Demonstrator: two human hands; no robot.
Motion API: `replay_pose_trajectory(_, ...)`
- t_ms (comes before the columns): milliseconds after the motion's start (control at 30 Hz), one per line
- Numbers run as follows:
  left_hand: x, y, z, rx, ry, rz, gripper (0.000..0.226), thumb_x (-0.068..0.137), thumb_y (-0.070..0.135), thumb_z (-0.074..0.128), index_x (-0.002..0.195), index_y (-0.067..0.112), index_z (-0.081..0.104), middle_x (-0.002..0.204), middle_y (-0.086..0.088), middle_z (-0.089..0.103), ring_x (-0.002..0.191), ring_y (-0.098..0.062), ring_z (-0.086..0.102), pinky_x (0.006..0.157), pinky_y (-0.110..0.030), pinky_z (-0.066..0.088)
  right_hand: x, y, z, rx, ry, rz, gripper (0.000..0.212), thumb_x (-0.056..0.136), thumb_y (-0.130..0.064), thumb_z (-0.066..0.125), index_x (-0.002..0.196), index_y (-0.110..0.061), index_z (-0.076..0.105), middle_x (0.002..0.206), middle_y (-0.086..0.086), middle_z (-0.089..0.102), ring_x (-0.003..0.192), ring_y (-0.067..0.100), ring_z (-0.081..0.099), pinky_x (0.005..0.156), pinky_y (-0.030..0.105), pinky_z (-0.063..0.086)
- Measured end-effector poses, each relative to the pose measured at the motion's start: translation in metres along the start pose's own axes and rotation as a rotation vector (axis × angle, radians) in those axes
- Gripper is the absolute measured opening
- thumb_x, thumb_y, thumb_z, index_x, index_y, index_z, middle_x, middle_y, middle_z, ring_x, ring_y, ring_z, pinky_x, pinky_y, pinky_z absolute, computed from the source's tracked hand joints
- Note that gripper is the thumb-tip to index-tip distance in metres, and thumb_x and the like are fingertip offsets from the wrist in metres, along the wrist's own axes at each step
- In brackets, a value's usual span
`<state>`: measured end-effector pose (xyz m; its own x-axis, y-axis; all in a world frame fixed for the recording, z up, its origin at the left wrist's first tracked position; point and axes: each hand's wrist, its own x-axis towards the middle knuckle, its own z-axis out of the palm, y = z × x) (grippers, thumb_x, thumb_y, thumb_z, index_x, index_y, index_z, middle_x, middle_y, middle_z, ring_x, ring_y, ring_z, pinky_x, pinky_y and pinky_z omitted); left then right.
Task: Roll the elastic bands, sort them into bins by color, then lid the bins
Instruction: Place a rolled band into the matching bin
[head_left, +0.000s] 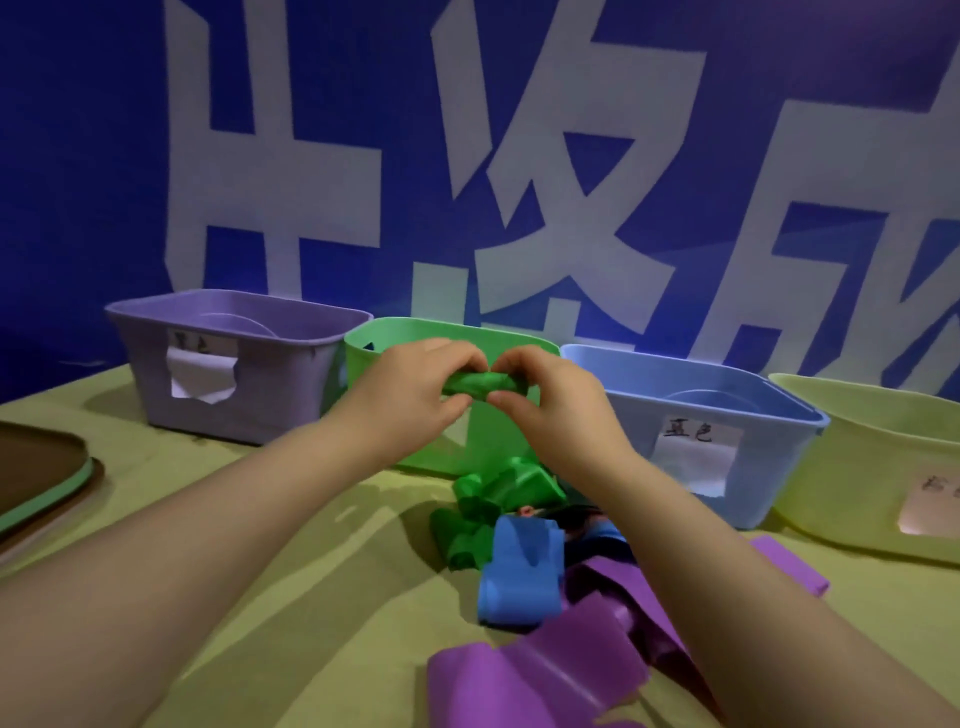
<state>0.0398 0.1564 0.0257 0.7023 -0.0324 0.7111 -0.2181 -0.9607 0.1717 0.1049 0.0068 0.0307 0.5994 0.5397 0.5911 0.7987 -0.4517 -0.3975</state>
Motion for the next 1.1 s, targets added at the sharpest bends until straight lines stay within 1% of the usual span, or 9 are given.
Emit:
replay_pose_trajectory(167,0.013,-0.033,0.003,0.026,0.018,-0.036,0.026,0.078,0.009,0.067,0.104,0.013,0.063,0.098,-0.002,0.064,0.091,-0.02,0.056,0.076,-0.028,0.039,0.031,-0.003,0.029,-0.015,0.043,0.018,0.021,0.085,-0.029,0.062,0.106,-0.027,0.059,0.103,-0.007,0.063,0.102,0.02,0.055,0.092,0.046,0.041)
replay_pose_trajectory(333,0.027,-0.046,0.007,0.013,0.022,-0.065,0.029,0.086,0.01,0.058,0.115,0.014,0.058,0.106,-0.004,0.061,0.097,-0.02,0.054,0.083,-0.033,0.043,0.051,0.002,0.042,0.066,0.066,0.069,0.02,0.088,-0.028,0.059,0.108,-0.026,0.056,0.097,-0.01,0.057,0.1,0.018,0.056,0.092,0.049,0.042)
replay_pose_trajectory(400,0.036,-0.051,0.01,-0.001,0.012,-0.087,0.029,0.088,0.009,0.054,0.117,0.014,0.057,0.109,-0.005,0.06,0.1,-0.02,0.054,0.085,-0.034,0.043,0.061,0.004,0.044,0.043,0.043,0.096,0.021,0.09,-0.031,0.056,0.11,-0.027,0.054,0.098,-0.01,0.056,0.097,0.018,0.056,0.091,0.049,0.042)
replay_pose_trajectory(533,0.05,-0.058,0.017,-0.01,-0.081,-0.187,0.031,0.092,0.011,0.048,0.123,0.018,0.052,0.118,-0.004,0.056,0.103,-0.021,0.053,0.088,-0.04,0.045,0.077,0.01,0.043,-0.066,-0.033,0.156,0.027,0.091,-0.035,0.052,0.117,-0.027,0.052,0.116,-0.004,0.061,0.099,0.018,0.057,0.091,0.046,0.044)
replay_pose_trajectory(667,0.054,-0.062,0.024,0.021,-0.188,-0.254,0.035,0.095,0.013,0.04,0.129,0.023,0.042,0.124,-0.006,0.054,0.089,-0.021,0.054,0.081,-0.041,0.048,0.083,0.015,0.044,-0.146,-0.137,0.189,0.031,0.092,-0.038,0.05,0.119,-0.026,0.057,0.112,-0.002,0.065,0.105,0.019,0.058,0.093,0.045,0.044)
replay_pose_trajectory(800,0.058,-0.069,0.026,0.065,-0.27,-0.249,0.034,0.094,0.017,0.036,0.121,0.029,0.053,0.126,-0.001,0.057,0.11,-0.02,0.053,0.09,-0.042,0.047,0.084,0.017,0.043,-0.136,-0.146,0.179,0.025,0.091,-0.028,0.048,0.108,-0.026,0.066,0.107,-0.003,0.068,0.101,0.019,0.059,0.091,0.044,0.046)
replay_pose_trajectory(900,0.058,-0.066,0.025,0.111,-0.34,-0.233,0.036,0.097,0.02,0.032,0.126,0.028,0.051,0.133,0.0,0.053,0.122,-0.02,0.046,0.099,-0.043,0.041,0.082,0.016,0.043,-0.12,-0.107,0.18,0.025,0.091,-0.024,0.047,0.106,-0.024,0.068,0.105,-0.003,0.068,0.098,0.019,0.06,0.09,0.043,0.046)
replay_pose_trajectory(967,0.055,-0.061,0.023,0.108,-0.291,-0.215,0.035,0.099,0.023,0.032,0.128,0.024,0.05,0.134,0.001,0.052,0.124,-0.019,0.044,0.102,-0.043,0.037,0.076,0.015,0.042,-0.113,-0.052,0.174,0.025,0.091,-0.023,0.047,0.103,-0.024,0.068,0.102,-0.004,0.069,0.096,0.019,0.06,0.089,0.042,0.046)
replay_pose_trajectory(1100,0.037,-0.05,0.02,0.104,-0.002,-0.118,0.031,0.094,0.026,0.04,0.116,0.015,0.059,0.116,-0.004,0.062,0.11,-0.025,0.053,0.095,-0.043,0.039,0.051,0.013,0.029,-0.062,0.054,0.147,0.022,0.091,-0.021,0.049,0.101,-0.021,0.068,0.1,-0.006,0.07,0.098,0.016,0.06,0.092,0.043,0.043)
